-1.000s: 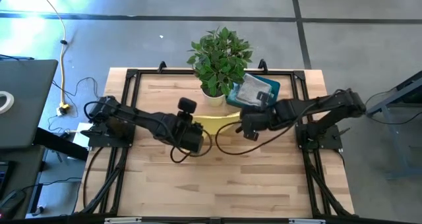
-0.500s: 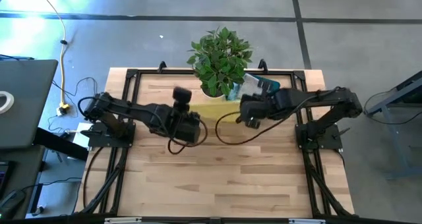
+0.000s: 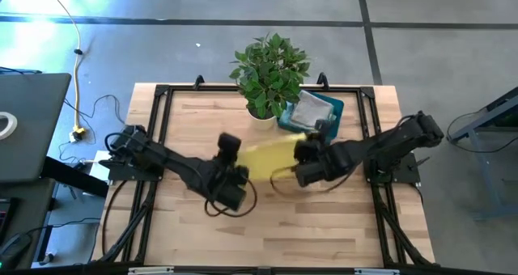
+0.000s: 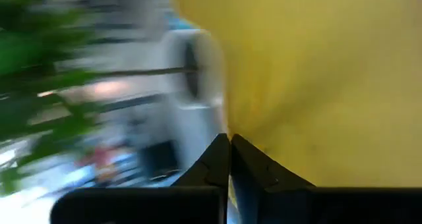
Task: Fold microfiber towels
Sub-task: Fold the yellow towel
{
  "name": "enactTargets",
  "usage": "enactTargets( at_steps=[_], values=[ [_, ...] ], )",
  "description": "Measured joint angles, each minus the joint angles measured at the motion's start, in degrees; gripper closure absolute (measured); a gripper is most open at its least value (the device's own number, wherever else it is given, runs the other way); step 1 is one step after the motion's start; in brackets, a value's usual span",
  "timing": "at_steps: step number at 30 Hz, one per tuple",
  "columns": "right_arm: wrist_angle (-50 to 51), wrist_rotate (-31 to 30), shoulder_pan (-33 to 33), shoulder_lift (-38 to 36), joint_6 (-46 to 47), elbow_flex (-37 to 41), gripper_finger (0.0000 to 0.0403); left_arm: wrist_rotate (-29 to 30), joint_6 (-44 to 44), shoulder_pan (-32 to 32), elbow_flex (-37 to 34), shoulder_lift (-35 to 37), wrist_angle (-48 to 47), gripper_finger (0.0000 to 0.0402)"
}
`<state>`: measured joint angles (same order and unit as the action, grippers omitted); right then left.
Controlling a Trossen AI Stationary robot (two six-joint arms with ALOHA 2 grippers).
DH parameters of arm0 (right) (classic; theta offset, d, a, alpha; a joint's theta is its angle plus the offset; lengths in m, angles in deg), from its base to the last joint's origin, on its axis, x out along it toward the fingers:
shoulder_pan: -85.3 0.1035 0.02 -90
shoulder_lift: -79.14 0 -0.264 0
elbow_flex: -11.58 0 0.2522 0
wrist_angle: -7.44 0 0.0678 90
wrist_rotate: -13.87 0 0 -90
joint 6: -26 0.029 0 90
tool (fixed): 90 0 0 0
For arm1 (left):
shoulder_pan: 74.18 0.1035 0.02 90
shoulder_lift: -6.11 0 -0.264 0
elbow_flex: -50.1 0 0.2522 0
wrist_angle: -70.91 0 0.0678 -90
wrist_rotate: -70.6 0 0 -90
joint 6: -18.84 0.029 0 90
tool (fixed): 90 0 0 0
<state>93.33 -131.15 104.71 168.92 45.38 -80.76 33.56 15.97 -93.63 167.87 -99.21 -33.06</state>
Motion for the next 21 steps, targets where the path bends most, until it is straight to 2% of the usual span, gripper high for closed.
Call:
enactTargets(
  at_steps=[1,2,3,4,5,6,7,8,9,10,11,12,14,15,17,19,21],
  values=[
    [0.8,-4.8,0.1,0.0,1.1,-1.3,0.0403,5.6,-0.9,0.1,0.0,0.5,0.0,0.0401],
    [1.1,-5.8,0.2,0.0,1.0,-2.9,0.0403,10.8,-2.3,0.0,0.0,1.1,0.0,0.0401],
    [1.0,-2.8,0.2,0.0,0.0,-4.8,0.0403,14.2,-4.0,-0.1,0.2,1.7,0.0,0.0401],
    [0.6,3.9,0.2,0.0,-1.0,-6.8,0.0403,14.3,-5.5,-0.2,0.2,2.4,0.0,0.0401],
    [0.1,12.4,0.2,0.0,-1.4,-8.7,0.0403,10.9,-6.4,-0.7,0.2,2.7,0.1,0.0401],
    [-0.5,22.9,0.1,0.0,-1.4,-10.6,0.0403,4.5,-6.8,-1.1,0.3,2.8,0.7,0.0401],
    [-0.8,33.1,-0.1,0.0,-1.8,-12.2,0.0403,-3.8,-6.5,-1.5,0.7,2.6,1.0,0.0401],
    [-0.8,40.8,-0.3,0.0,-3.0,-13.8,0.0403,-12.2,-4.7,-1.7,1.1,2.5,1.0,0.0401],
    [-0.6,46.3,-0.2,0.0,-5.2,-15.4,0.0403,-19.4,-1.9,-2.0,1.5,2.5,1.1,0.0401],
    [-0.3,47.7,-0.1,0.0,-7.8,-17.0,0.0403,-23.2,0.8,-2.4,1.6,2.5,1.3,0.0401],
    [0.5,45.6,0.0,0.0,-9.5,-18.8,0.0403,-23.1,3.0,-3.0,1.6,2.6,1.2,0.0401],
    [1.5,39.1,0.0,0.0,-9.7,-20.7,0.0403,-19.2,4.1,-3.4,1.6,2.6,0.7,0.0401],
    [1.9,23.2,-0.1,-0.1,-6.2,-23.4,0.0403,-4.2,2.2,-3.6,1.6,2.5,0.2,0.0401],
    [2.0,19.0,-0.3,-0.2,-5.1,-24.1,0.0403,2.6,0.5,-3.7,1.6,2.7,0.2,0.0401],
    [1.9,20.0,-0.6,-0.2,-4.8,-24.9,0.0403,7.1,0.2,-3.8,1.7,3.5,0.1,0.0401],
    [1.7,23.2,-0.4,-0.1,-3.9,-24.0,0.0403,6.5,3.3,-4.2,1.7,3.7,0.1,0.0401],
    [2.4,23.8,-0.3,-0.1,-3.5,-21.5,0.0403,6.2,4.8,-4.5,1.6,3.5,0.3,0.0401]
  ],
)
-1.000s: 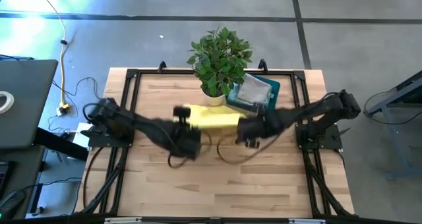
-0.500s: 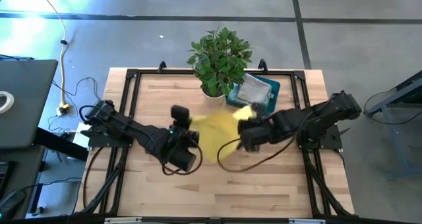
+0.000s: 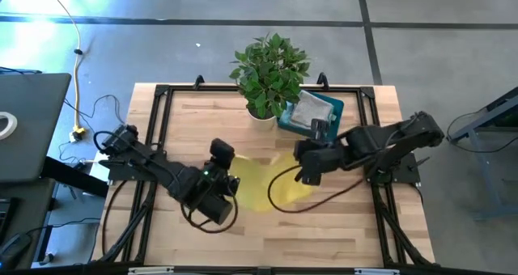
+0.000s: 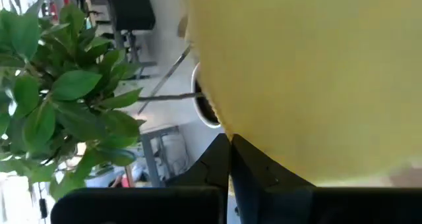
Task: Fold microfiber towels
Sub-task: Fold the yellow towel
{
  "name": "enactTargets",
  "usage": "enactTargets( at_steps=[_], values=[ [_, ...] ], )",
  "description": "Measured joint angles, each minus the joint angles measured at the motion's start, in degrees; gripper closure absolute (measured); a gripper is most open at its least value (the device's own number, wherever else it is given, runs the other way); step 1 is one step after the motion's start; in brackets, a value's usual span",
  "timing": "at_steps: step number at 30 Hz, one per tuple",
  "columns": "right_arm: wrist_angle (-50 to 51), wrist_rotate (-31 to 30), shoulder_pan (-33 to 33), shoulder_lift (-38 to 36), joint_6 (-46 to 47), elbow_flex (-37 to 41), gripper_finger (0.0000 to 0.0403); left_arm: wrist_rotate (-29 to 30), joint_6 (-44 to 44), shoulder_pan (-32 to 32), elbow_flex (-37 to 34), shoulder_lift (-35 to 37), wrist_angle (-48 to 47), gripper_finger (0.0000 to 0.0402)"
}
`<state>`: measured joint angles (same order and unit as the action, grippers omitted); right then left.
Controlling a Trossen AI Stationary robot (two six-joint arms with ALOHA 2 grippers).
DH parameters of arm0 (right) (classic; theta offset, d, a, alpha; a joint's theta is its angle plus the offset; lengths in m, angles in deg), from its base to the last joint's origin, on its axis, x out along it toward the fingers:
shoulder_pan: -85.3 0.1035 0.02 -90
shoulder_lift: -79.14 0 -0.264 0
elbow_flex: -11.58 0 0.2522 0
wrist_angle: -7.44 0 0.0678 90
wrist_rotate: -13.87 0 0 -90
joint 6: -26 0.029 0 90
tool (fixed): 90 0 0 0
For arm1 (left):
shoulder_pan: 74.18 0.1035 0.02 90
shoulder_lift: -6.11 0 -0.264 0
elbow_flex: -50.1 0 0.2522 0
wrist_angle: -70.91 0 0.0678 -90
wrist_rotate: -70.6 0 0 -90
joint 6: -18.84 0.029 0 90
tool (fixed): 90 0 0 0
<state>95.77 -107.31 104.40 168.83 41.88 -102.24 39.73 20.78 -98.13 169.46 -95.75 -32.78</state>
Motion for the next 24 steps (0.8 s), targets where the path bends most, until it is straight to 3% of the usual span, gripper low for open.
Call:
enactTargets(
  at_steps=[3,9,11,15,20,24],
  values=[
    [1.9,-1.7,-0.9,0.1,-1.4,4.7,0.0403,1.5,1.9,1.4,0.1,0.7,-0.1,0.0401],
    [4.0,-20.0,-3.5,0.1,-13.2,9.2,0.0403,6.0,8.6,7.7,0.1,2.0,-0.1,0.0401],
    [3.8,-21.5,-4.5,0.1,-14.2,8.9,0.0403,6.7,7.1,9.9,0.1,2.4,-0.1,0.0401],
    [3.1,-16.4,-5.1,0.0,-3.9,9.1,0.0403,5.4,1.3,11.5,0.1,2.9,-0.1,0.0401],
    [1.4,-6.2,-2.2,0.0,8.5,16.1,0.0403,-14.6,-11.2,11.0,-2.7,2.6,1.6,0.0401],
    [-8.5,1.9,3.0,0.0,11.9,26.4,0.0403,-22.3,-16.0,7.3,-12.5,1.2,8.5,0.0401]
  ],
)
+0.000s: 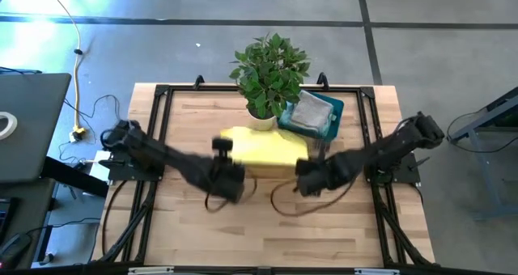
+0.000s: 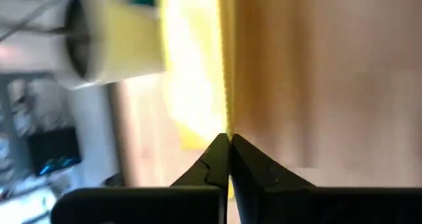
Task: Fold microfiber towels
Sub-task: Fold the yellow towel
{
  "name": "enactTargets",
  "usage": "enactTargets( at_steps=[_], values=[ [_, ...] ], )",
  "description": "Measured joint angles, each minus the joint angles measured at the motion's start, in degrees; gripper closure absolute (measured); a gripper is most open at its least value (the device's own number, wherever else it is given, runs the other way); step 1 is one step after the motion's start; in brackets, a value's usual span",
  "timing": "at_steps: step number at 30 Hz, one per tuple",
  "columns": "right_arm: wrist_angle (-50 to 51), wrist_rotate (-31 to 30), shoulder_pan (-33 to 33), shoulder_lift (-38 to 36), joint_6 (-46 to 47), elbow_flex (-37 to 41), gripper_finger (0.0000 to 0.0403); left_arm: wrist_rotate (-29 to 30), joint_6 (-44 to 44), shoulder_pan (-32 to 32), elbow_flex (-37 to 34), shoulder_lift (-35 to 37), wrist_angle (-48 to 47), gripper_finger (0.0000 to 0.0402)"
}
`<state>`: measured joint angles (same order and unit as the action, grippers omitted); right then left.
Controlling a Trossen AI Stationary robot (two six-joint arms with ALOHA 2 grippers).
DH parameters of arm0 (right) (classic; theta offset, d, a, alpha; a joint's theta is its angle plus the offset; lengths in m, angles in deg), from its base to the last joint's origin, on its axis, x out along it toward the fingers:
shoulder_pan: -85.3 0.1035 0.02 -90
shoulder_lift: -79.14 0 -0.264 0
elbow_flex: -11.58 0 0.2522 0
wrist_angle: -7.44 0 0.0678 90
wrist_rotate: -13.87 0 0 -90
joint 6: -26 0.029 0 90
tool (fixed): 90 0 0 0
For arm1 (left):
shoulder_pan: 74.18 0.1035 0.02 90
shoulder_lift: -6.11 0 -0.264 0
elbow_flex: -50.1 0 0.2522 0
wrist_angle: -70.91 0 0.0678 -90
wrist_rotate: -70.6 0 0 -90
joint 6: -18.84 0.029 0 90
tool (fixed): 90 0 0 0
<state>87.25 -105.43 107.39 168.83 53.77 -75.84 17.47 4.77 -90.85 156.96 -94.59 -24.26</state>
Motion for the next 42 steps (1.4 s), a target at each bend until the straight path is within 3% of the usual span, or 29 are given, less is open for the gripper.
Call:
enactTargets(
  at_steps=[5,11,17,21,31,37,42],
  values=[
    [-20.3,9.4,5.2,0.1,1.4,10.9,0.0403,-4.9,-1.3,-5.9,-10.0,-2.6,12.4,0.0401],
    [-39.5,16.1,8.5,0.3,12.0,17.8,0.0403,-10.6,-7.4,-12.1,-10.7,-6.7,23.7,0.0401],
    [-43.9,22.0,12.0,2.0,17.8,17.4,0.0403,-22.5,-7.9,-16.1,-10.5,-9.2,31.3,0.0401],
    [-47.5,24.5,12.6,3.8,17.0,16.6,0.0403,-25.9,-6.8,-16.7,-10.5,-9.3,33.1,0.0401],
    [-39.5,10.9,7.8,4.8,8.2,16.6,0.0403,-5.6,-5.7,-12.1,-10.7,-10.4,14.4,0.0401],
    [-34.5,6.5,3.1,4.8,4.0,16.6,0.0403,-4.0,-3.9,-6.8,-10.7,-12.2,13.8,0.0401],
    [-31.5,6.2,-0.3,4.8,1.7,16.6,0.0403,-1.8,1.0,-2.9,-10.7,-15.2,13.7,0.0401]
  ],
)
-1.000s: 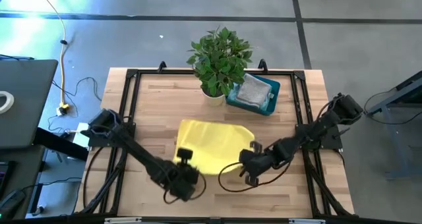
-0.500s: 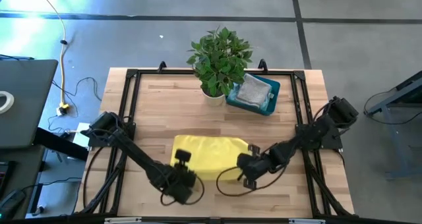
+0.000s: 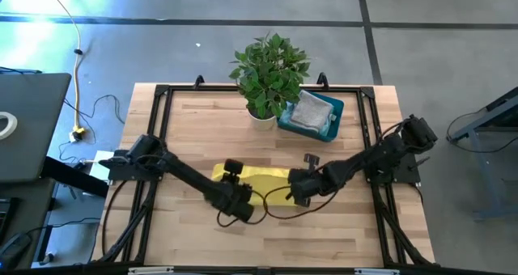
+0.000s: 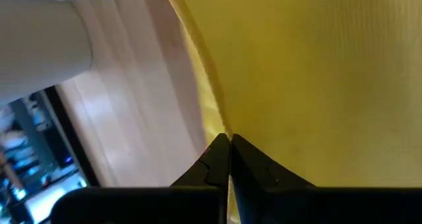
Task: Fold microfiber towels
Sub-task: Fold the yellow towel
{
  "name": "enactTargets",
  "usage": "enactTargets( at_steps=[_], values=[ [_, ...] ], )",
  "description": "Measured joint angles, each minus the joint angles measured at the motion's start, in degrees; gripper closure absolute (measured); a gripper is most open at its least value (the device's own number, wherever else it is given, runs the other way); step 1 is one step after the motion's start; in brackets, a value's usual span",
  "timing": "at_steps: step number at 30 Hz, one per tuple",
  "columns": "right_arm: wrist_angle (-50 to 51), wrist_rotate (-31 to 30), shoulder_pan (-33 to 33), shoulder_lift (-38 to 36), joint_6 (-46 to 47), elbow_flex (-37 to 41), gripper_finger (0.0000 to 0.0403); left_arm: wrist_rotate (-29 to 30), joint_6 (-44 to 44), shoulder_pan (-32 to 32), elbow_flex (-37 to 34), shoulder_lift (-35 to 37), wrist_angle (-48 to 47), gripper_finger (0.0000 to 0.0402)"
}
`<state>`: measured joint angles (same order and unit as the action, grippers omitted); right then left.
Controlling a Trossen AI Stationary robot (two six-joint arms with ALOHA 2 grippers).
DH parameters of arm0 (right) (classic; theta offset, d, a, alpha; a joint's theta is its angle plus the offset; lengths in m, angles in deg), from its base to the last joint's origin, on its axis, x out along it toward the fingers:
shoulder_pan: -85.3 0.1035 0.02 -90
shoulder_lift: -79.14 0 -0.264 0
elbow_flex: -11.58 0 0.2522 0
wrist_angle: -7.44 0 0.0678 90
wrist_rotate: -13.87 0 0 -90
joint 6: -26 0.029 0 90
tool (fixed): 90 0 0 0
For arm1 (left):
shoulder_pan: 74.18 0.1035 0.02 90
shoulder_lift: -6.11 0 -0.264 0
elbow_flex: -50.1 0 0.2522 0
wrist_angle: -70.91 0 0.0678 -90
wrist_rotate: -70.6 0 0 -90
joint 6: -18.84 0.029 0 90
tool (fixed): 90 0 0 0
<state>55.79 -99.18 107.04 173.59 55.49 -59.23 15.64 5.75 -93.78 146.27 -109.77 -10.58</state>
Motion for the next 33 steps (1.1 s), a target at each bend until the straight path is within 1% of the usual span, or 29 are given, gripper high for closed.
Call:
enactTargets(
  at_steps=[5,8,12,14,18,21,26,28,30,32,33],
  values=[
    [2.4,1.2,-2.4,0.0,0.0,0.0,0.0401,3.3,0.3,2.9,0.0,-1.8,0.0,0.0401],
    [2.5,1.7,-3.3,0.0,0.0,0.8,0.0394,4.2,0.8,4.3,0.0,-1.8,0.2,0.0401],
    [2.0,1.8,-3.9,0.0,0.4,1.8,0.0383,4.2,0.9,5.8,0.0,-1.8,0.3,0.0401],
    [1.6,1.7,-4.1,0.0,0.1,1.8,0.0379,3.1,0.9,6.4,0.0,-1.8,0.3,0.0401],
    [1.4,1.7,-4.1,0.0,-1.5,1.8,0.0356,1.4,-2.1,7.7,0.0,-1.8,0.3,0.0398],
    [2.5,1.7,-4.1,0.0,-2.8,1.7,0.0323,1.5,-2.6,8.5,0.0,-1.8,0.1,0.0378],
    [7.5,2.5,-4.1,0.0,-0.8,-0.7,0.0269,3.1,-2.8,10.0,0.0,-1.8,-0.6,0.0316],
    [10.1,3.4,-4.0,0.0,1.9,-2.5,0.0258,5.0,-2.8,10.3,0.1,-1.8,-2.1,0.0292],
    [10.1,4.4,-3.2,0.0,3.8,-4.0,0.0254,5.9,-3.2,10.6,0.1,-1.8,-3.7,0.0277],
    [7.6,5.0,-1.7,0.0,5.6,-4.1,0.0254,4.4,-3.4,10.7,0.1,-1.7,-5.5,0.0271],
    [5.4,5.0,-1.0,0.0,6.6,-3.7,0.0254,2.3,-3.7,10.7,0.1,-1.4,-6.2,0.027]
  ],
)
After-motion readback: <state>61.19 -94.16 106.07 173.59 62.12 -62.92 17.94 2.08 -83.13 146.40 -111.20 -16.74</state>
